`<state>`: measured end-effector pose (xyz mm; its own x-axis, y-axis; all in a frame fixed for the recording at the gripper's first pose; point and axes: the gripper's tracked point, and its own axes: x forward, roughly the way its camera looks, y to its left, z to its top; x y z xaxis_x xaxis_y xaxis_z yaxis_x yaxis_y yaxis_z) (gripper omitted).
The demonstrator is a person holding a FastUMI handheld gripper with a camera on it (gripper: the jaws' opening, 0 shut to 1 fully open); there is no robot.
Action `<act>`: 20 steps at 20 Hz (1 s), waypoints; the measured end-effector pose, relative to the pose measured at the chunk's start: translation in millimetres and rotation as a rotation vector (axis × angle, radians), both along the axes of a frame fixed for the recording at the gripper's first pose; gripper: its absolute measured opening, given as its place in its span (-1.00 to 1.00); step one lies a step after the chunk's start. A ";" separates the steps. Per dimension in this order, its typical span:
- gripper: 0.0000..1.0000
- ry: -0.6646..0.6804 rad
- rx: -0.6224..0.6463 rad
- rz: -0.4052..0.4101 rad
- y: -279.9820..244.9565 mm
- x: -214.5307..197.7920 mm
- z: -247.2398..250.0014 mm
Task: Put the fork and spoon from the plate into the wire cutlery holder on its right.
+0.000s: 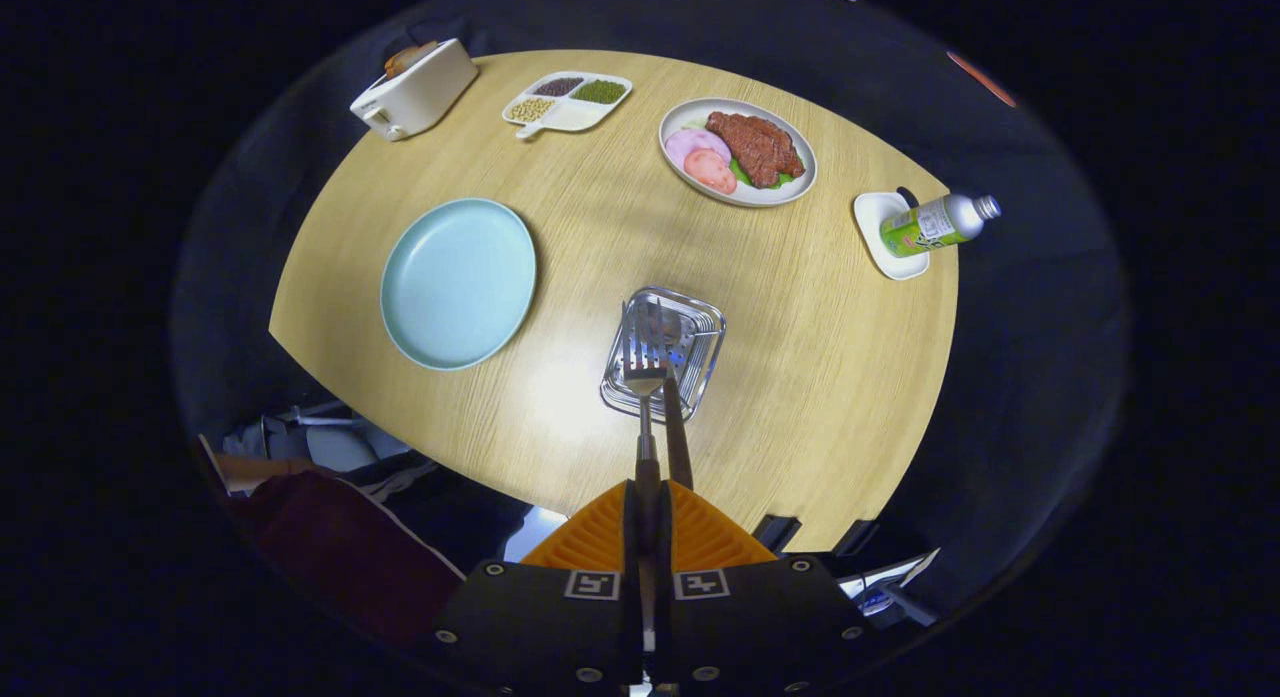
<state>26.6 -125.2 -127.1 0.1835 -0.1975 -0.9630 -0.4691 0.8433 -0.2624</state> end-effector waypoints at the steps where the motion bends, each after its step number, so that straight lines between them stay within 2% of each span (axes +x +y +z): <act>1: -0.89 0.028 -0.010 0.005 -2.1 1.1 -3.2; 11: -0.90 0.217 -0.117 0.059 -13.8 17.7 -26.6; 20: -0.90 0.267 -0.149 0.071 -5.2 34.9 -43.5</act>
